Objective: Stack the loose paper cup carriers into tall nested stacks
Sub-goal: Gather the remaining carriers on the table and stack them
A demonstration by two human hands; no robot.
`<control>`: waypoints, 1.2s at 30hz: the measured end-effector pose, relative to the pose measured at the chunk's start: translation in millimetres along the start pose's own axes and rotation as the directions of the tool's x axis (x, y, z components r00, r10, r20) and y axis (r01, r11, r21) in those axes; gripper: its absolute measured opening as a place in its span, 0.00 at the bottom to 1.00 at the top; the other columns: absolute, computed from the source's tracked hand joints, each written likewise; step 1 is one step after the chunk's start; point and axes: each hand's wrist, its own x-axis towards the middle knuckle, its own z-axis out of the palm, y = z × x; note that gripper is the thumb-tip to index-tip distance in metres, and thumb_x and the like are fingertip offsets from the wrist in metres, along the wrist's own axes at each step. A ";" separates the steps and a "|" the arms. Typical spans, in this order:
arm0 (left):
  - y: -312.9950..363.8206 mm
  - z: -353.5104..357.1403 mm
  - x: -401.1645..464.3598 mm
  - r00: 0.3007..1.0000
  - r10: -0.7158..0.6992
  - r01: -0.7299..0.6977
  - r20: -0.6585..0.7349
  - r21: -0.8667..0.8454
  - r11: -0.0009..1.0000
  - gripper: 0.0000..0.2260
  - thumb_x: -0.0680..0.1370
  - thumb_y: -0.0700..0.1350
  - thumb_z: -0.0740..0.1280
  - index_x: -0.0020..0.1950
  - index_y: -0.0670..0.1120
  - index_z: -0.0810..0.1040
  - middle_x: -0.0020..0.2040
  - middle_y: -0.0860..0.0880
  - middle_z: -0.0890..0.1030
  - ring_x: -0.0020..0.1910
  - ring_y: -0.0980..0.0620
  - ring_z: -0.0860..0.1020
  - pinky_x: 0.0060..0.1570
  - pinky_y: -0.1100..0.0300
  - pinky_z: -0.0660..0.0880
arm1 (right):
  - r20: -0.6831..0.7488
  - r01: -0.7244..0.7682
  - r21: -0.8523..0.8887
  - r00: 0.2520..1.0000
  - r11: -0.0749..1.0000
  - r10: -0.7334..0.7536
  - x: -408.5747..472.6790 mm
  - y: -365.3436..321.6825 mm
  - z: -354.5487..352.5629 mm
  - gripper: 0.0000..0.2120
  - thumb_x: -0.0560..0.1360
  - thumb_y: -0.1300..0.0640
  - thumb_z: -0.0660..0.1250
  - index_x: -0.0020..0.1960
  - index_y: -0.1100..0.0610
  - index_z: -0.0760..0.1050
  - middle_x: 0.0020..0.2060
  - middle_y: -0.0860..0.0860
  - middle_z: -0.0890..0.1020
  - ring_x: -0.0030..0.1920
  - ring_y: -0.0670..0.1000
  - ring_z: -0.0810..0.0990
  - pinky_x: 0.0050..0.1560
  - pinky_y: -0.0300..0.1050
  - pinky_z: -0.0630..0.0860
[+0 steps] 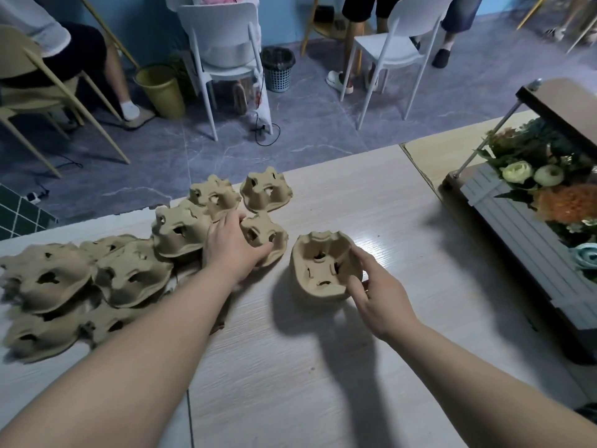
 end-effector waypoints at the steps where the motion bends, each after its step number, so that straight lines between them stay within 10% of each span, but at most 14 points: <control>1: 0.4 -3.3 -2.9 1.000 -0.013 0.013 -0.012 -0.017 1.000 0.34 0.67 0.59 0.76 0.68 0.48 0.69 0.65 0.48 0.75 0.66 0.45 0.71 0.63 0.53 0.69 | 0.004 0.006 0.001 1.000 1.000 -0.006 -0.1 0.3 -0.6 0.26 0.76 0.56 0.59 0.71 0.39 0.61 0.52 0.43 0.79 0.44 0.48 0.79 0.49 0.47 0.74; 13: 15.3 -33.7 -52.1 0.959 -0.265 0.156 -0.098 -0.595 0.788 0.22 0.72 0.49 0.76 0.62 0.47 0.73 0.47 0.52 0.76 0.47 0.53 0.75 0.47 0.64 0.68 | 0.054 0.076 -0.031 0.996 0.997 -0.074 7.1 7.3 -4.8 0.26 0.77 0.53 0.59 0.73 0.40 0.59 0.55 0.46 0.77 0.46 0.50 0.78 0.49 0.46 0.72; 22: 74.3 -19.2 -89.1 0.943 -0.206 0.315 0.262 -0.902 0.294 0.11 0.80 0.43 0.65 0.61 0.44 0.72 0.47 0.46 0.80 0.44 0.51 0.79 0.41 0.57 0.77 | 0.087 0.091 -0.042 0.992 0.995 -0.087 8.3 11.3 -7.6 0.25 0.77 0.50 0.59 0.73 0.40 0.58 0.57 0.47 0.77 0.47 0.51 0.78 0.48 0.44 0.71; 36: 77.6 -14.9 -87.7 0.916 -0.260 0.396 0.306 -0.791 0.467 0.11 0.81 0.39 0.62 0.40 0.46 0.78 0.32 0.51 0.79 0.37 0.49 0.76 0.45 0.52 0.76 | 0.110 0.138 -0.040 0.985 0.990 -0.133 8.7 11.5 -13.1 0.26 0.78 0.50 0.61 0.74 0.42 0.58 0.61 0.45 0.75 0.51 0.50 0.78 0.48 0.41 0.67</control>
